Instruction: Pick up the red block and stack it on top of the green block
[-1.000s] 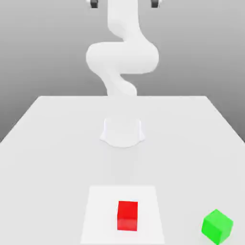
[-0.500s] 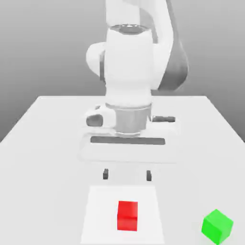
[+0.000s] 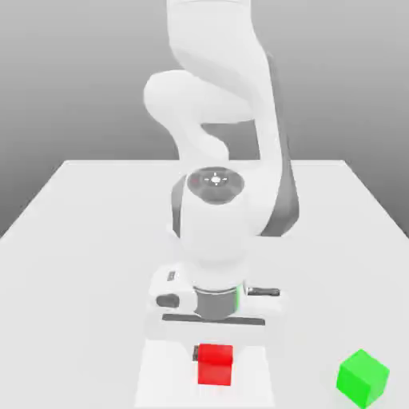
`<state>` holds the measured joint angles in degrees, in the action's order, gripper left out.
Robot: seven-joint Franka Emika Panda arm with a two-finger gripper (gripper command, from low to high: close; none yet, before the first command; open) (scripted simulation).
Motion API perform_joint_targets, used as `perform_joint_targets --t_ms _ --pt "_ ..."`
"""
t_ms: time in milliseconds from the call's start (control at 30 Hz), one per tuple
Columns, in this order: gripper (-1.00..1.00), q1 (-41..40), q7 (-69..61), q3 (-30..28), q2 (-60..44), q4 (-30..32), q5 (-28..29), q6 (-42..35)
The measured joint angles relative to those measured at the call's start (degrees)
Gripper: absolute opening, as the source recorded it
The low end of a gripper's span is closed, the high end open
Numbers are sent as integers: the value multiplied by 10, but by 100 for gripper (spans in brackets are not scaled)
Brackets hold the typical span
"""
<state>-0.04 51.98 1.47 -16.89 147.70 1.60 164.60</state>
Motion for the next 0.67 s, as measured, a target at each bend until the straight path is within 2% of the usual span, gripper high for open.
perform_joint_targets --t_ms 167,400,533,567,667 --pt "-100 2 -14 12 86 6 -6 -80" --pt "-100 86 -131 119 57 -105 31 -167" --pt "-100 122 -133 122 -19 -138 76 -128" --pt "100 128 -129 116 -35 -140 84 -115" --pt "100 128 -129 116 -35 -140 84 -115"
